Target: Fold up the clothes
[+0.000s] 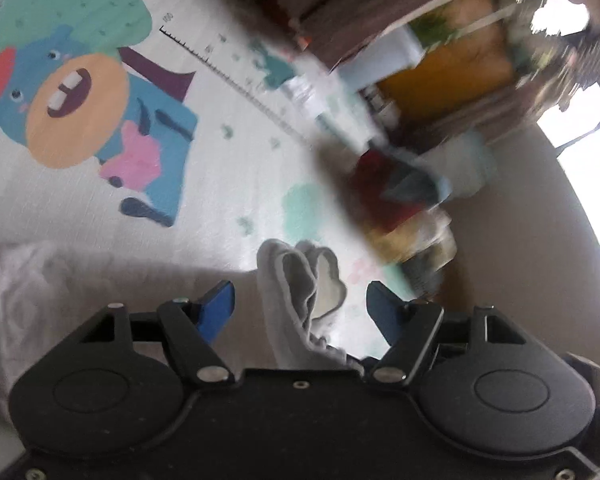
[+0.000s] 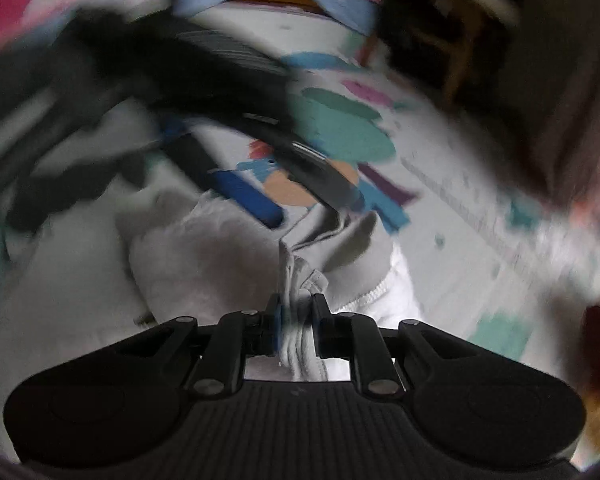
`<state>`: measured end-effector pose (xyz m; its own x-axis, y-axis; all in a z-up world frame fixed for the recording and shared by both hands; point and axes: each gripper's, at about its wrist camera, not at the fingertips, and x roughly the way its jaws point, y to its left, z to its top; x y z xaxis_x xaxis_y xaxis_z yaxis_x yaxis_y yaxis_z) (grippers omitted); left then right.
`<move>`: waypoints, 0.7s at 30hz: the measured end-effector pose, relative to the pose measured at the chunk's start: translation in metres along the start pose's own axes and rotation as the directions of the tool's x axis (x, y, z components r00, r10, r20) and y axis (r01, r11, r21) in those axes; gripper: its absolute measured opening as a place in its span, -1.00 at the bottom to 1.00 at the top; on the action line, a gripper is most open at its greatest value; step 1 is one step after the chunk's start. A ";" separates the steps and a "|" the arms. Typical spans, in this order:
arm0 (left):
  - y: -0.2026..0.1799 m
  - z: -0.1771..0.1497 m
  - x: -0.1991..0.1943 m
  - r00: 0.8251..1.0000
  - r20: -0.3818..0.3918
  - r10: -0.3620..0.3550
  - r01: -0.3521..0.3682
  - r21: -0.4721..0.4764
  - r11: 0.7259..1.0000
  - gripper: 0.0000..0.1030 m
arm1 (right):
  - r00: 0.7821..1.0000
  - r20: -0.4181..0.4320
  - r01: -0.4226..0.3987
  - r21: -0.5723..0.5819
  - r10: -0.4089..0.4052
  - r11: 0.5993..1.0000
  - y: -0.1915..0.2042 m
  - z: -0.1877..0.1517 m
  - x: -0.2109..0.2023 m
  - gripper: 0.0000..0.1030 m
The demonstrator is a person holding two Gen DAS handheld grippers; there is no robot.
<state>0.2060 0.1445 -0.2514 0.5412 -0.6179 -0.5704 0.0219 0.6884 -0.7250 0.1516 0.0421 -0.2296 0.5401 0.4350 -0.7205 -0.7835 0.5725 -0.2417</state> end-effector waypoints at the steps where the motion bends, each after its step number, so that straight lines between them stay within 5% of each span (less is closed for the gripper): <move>1: -0.003 -0.002 0.003 0.999 -0.010 0.035 -0.034 0.018 0.999 0.40 | 1.000 0.005 0.006 -0.035 -0.005 0.999 0.010 -0.002 0.001 -0.66; 3: -0.003 -0.009 0.004 0.995 -0.002 0.100 -0.100 0.040 0.994 0.33 | 1.000 0.019 0.018 -0.097 -0.017 0.995 0.030 -0.005 0.002 -0.66; 8: 0.015 -0.021 0.000 0.989 0.012 0.150 -0.151 0.075 0.986 -0.86 | 0.997 0.045 0.071 -0.125 -0.066 0.990 0.059 -0.008 0.004 -0.66; 14: 0.020 0.000 -0.047 0.995 0.070 0.073 -0.082 0.134 0.988 -0.88 | 0.980 0.155 0.146 -0.120 -0.127 0.982 0.088 0.015 -0.012 -0.64; 17: 0.030 0.009 -0.078 0.993 0.100 0.057 -0.071 0.144 0.987 -0.88 | 0.974 0.209 0.115 -0.112 -0.089 0.987 0.098 0.028 -0.020 -0.54; 19: 0.042 0.014 -0.097 0.989 0.124 0.075 -0.093 0.145 0.985 -0.88 | 0.972 0.228 0.075 -0.116 -0.047 0.990 0.104 0.032 -0.027 -0.15; 21: 0.058 0.017 -0.111 0.990 0.115 0.082 -0.099 0.151 0.984 -0.88 | 0.968 0.250 0.042 -0.120 -0.010 0.992 0.109 0.029 -0.033 0.00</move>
<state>0.1619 0.2591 -0.2233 0.6343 -0.5118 -0.5795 0.0953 0.7956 -0.5983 0.0573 0.1104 -0.2135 0.6080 0.5890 -0.5323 -0.7914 0.5027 -0.3478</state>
